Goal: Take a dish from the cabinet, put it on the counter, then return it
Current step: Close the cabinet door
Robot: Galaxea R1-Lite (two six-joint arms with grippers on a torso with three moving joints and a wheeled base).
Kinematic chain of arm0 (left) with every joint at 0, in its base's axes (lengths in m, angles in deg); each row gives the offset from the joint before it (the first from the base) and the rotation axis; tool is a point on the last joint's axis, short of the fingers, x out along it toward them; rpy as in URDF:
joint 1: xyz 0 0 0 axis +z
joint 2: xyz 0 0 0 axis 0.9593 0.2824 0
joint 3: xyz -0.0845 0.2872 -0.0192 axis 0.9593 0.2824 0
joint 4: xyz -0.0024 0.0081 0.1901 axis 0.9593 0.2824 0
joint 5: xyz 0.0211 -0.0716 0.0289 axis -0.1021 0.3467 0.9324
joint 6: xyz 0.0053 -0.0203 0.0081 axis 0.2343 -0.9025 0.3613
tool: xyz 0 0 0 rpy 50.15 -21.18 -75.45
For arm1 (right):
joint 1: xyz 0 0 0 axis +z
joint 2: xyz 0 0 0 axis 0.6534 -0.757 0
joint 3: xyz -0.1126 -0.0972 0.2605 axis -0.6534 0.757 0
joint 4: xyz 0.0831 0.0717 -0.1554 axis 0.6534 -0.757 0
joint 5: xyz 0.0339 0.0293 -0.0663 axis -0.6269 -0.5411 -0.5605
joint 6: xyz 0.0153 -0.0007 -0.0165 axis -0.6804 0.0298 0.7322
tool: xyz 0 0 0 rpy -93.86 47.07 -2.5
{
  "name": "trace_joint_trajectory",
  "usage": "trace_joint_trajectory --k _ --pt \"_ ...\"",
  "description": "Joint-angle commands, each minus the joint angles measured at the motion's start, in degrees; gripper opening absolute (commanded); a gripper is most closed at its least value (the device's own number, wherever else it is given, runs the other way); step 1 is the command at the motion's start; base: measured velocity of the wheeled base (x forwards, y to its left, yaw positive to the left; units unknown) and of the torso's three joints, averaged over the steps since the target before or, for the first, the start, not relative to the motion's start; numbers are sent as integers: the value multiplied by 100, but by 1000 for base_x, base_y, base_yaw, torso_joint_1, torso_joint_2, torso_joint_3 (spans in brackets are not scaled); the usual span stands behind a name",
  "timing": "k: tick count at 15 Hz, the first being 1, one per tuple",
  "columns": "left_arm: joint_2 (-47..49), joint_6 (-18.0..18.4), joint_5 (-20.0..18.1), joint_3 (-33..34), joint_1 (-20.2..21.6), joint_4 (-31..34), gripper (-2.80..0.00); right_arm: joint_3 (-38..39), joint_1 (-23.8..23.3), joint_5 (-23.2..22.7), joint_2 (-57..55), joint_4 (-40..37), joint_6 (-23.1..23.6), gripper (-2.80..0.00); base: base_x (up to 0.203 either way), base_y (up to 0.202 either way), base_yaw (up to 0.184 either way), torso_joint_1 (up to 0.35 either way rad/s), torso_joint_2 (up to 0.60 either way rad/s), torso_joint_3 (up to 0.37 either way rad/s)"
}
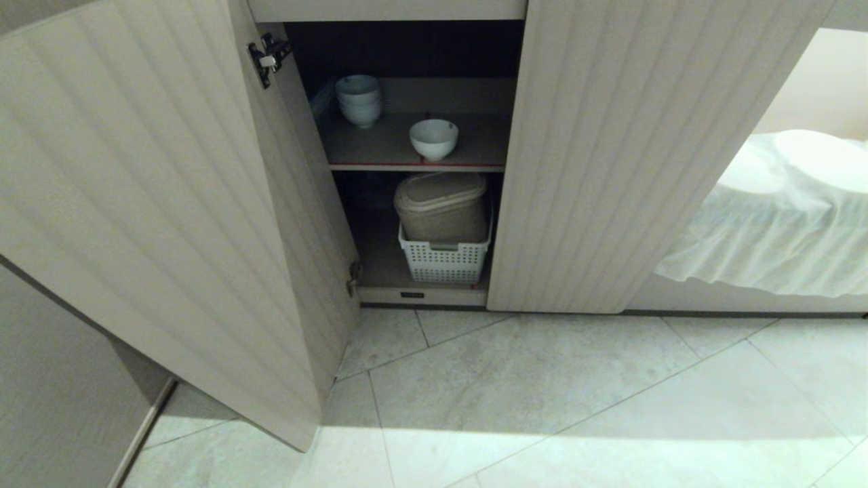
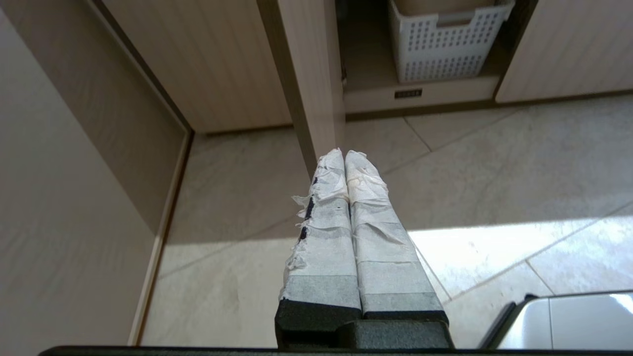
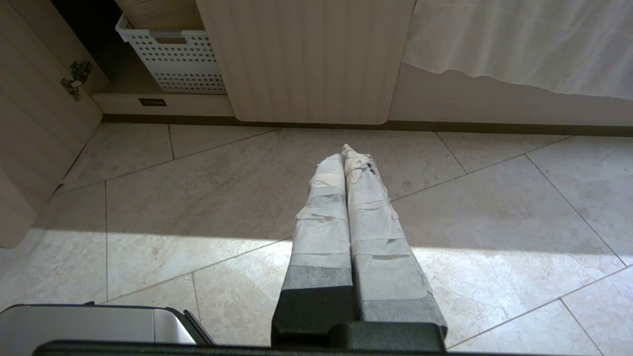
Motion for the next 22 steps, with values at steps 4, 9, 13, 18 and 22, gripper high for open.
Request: trace_joint_trajectory --k 4,9,13,18,22 --pt "543 -19 2 1 14 -11 -280 0 -2 2 2 5 1 -280 0 0 0 0 0 0" --pt "1279 -135 76 9 238 -35 -280 0 1 2 2 1 -2 -280 0 0 0 0 0 0" --pt "1548 -115 58 9 1138 -80 -280 0 6 2 2 -2 1 -280 0 0 0 0 0 0" --pt "2175 -137 -6 9 2217 -565 -280 0 6 2 2 -2 1 -280 0 0 0 0 0 0" --pt "2515 -141 -44 -123 2588 -1008 -280 0 6 2 2 -2 1 -280 0 0 0 0 0 0"
